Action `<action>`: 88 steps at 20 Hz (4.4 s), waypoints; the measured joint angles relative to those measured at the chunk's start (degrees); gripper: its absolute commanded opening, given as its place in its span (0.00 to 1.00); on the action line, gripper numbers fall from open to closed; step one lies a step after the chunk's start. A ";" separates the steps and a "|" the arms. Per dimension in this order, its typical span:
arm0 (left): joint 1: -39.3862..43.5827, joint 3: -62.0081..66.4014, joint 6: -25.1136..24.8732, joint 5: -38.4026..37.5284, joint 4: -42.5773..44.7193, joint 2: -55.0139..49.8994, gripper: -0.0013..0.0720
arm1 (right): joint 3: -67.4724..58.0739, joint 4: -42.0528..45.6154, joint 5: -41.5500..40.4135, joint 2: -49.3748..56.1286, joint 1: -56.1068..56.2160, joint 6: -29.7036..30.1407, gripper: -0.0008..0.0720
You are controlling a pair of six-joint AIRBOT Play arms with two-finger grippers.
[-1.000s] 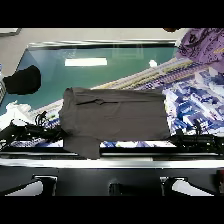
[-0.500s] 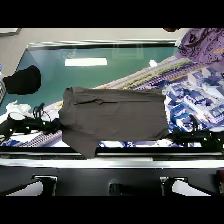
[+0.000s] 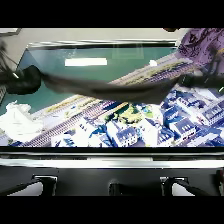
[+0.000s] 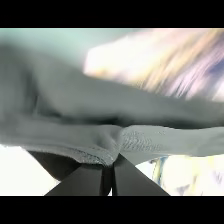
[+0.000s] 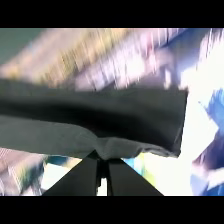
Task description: Fold the clothes and pants, and hang the long-sleeved shirts on hangers.
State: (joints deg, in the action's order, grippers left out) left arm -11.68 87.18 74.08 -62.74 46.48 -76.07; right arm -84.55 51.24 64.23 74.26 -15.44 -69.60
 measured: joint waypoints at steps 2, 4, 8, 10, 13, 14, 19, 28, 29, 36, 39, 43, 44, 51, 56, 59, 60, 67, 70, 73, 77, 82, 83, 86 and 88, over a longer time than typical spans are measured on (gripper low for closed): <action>0.07 11.47 1.75 -1.25 1.07 0.68 0.04 | -10.78 2.25 0.42 -1.88 0.57 -1.90 0.06; 0.07 20.87 4.46 -3.02 3.93 2.60 0.04 | -20.04 5.90 1.05 -4.94 0.87 -3.58 0.06; 0.09 28.06 10.95 -4.81 12.96 12.02 0.04 | -29.18 14.25 1.42 -14.56 1.16 -7.43 0.06; 0.11 28.17 14.82 -5.27 18.56 17.90 0.04 | -30.84 18.43 1.73 -19.65 1.18 -10.12 0.06; 0.11 27.54 19.89 -6.45 26.49 24.94 0.04 | -31.82 22.53 2.12 -24.57 1.20 -13.14 0.06; 0.11 27.43 20.94 -7.23 28.28 26.27 0.04 | -32.04 23.47 2.21 -25.51 1.20 -13.99 0.06; 0.15 24.68 22.80 -11.19 30.75 26.69 0.04 | -32.15 25.05 7.23 -22.01 1.22 -16.35 0.06; 5.05 11.19 13.90 -10.56 23.17 1.70 0.04 | -30.97 24.00 22.34 9.18 1.27 -19.63 0.06; 5.79 10.71 13.25 -8.90 22.99 -2.16 0.04 | -30.97 24.00 22.58 13.14 1.29 -19.93 0.06; 8.94 12.44 10.86 6.36 22.12 -24.87 0.04 | -30.93 22.64 13.68 34.62 1.42 -20.92 0.06; 9.05 13.64 10.32 8.70 22.05 -28.26 0.04 | -30.93 21.94 11.17 37.20 1.42 -21.11 0.06; 8.44 14.19 9.40 3.80 22.51 -29.81 0.04 | -30.93 21.68 15.52 38.23 1.42 -21.59 0.06; 8.28 14.23 9.25 1.86 22.75 -29.97 0.04 | -30.93 21.68 17.62 38.36 1.42 -21.97 0.06; 7.91 14.34 8.85 -11.28 23.96 -31.08 0.04 | -29.18 22.73 29.51 39.04 1.42 -24.13 0.06; 7.87 14.34 8.83 -15.04 24.09 -32.04 0.04 | -23.89 22.86 32.68 39.21 1.44 -25.42 0.06; 7.87 14.34 8.83 -15.87 24.13 -32.59 0.04 | -20.72 23.04 33.48 39.21 1.99 -25.62 0.06; 7.87 14.34 8.83 -16.20 24.15 -32.83 0.04 | -19.87 23.43 33.53 39.21 2.36 -25.62 0.06; 7.87 14.34 8.83 -19.65 24.26 -35.30 0.14 | -16.81 28.94 31.21 39.28 5.29 -27.50 0.13; 7.82 14.43 8.81 -19.89 24.65 -35.69 0.99 | -16.61 30.51 29.88 39.28 5.57 -28.26 0.43; 7.43 15.61 9.57 -20.31 25.49 -35.32 0.99 | -16.52 30.60 29.11 38.60 5.70 -28.61 0.67; 4.46 17.25 10.93 -22.58 27.61 -31.26 0.98 | -16.48 30.21 27.98 33.77 4.31 -25.22 0.67; -4.02 4.94 10.69 -24.28 28.46 -18.38 0.97 | -8.15 23.04 25.81 23.41 -4.92 -19.15 0.67; -6.21 -1.11 10.51 -23.69 27.98 -14.29 0.97 | -4.37 21.20 25.07 21.03 -7.04 -18.01 0.66; -10.86 -21.35 8.68 -18.95 23.50 -1.09 0.97 | 8.52 16.87 21.51 13.75 -11.82 -15.26 0.66; -12.11 -33.92 6.54 -14.99 19.58 7.04 0.97 | 15.26 14.97 19.39 9.86 -13.11 -14.21 0.66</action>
State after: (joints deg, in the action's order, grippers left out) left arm -23.79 53.25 80.62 -77.73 66.06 -69.04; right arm -69.30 66.22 83.61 84.12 -28.56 -83.81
